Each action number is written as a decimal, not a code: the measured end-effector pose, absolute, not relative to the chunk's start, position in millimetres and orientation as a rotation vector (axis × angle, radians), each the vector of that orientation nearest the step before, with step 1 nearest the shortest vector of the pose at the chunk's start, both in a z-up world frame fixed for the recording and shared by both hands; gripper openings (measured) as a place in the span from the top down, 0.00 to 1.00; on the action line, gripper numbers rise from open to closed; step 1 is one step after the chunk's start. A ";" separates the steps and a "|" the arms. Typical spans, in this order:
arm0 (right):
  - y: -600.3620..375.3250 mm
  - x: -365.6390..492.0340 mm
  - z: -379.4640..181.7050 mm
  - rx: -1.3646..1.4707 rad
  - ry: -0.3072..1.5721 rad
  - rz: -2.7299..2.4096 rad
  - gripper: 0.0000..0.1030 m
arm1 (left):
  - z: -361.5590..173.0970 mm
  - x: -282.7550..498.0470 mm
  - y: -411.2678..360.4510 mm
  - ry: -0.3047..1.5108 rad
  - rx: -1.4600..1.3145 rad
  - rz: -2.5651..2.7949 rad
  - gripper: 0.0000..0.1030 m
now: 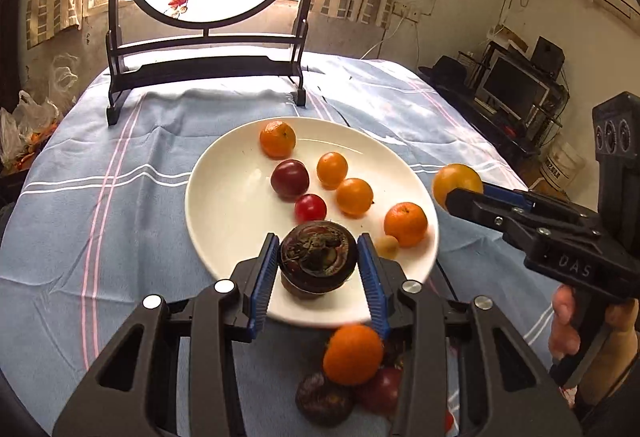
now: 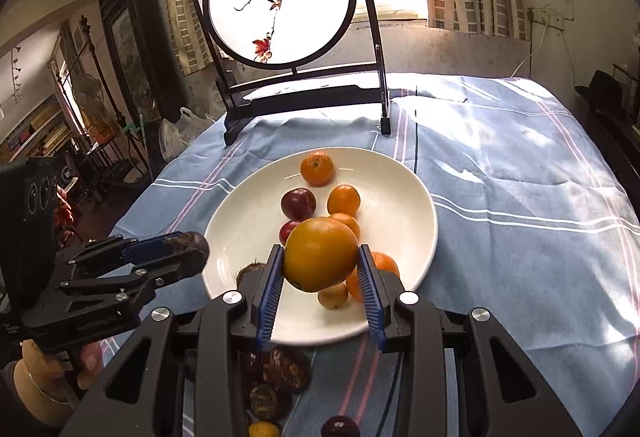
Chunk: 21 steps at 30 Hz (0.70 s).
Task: Organize fruits
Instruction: 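Place both held fruits on the white plate and open both tools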
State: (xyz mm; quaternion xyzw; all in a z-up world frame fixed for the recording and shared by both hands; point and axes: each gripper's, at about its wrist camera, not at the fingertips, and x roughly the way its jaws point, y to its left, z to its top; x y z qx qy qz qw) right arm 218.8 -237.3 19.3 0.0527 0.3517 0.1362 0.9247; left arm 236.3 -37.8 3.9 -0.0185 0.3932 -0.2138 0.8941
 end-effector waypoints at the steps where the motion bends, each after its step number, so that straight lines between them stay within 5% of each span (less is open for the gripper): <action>1: -235.3 227.6 17.1 0.112 0.727 0.272 0.64 | -0.1 245.9 -39.7 0.831 -0.040 -0.437 0.62; 4: -229.6 245.2 8.5 0.098 0.747 0.253 0.60 | -14.8 266.4 -42.5 0.872 -0.026 -0.412 0.60; 6: -231.1 243.3 6.9 0.106 0.736 0.240 0.55 | -18.5 268.1 -34.9 0.882 -0.052 -0.393 0.43; 8: -234.5 233.6 6.8 0.114 0.729 0.251 0.55 | -15.3 259.3 -23.3 0.867 -0.081 -0.388 0.37; 21: -279.2 100.4 -14.2 0.119 0.711 0.257 0.55 | -14.6 72.4 -36.8 0.782 0.213 -0.543 0.31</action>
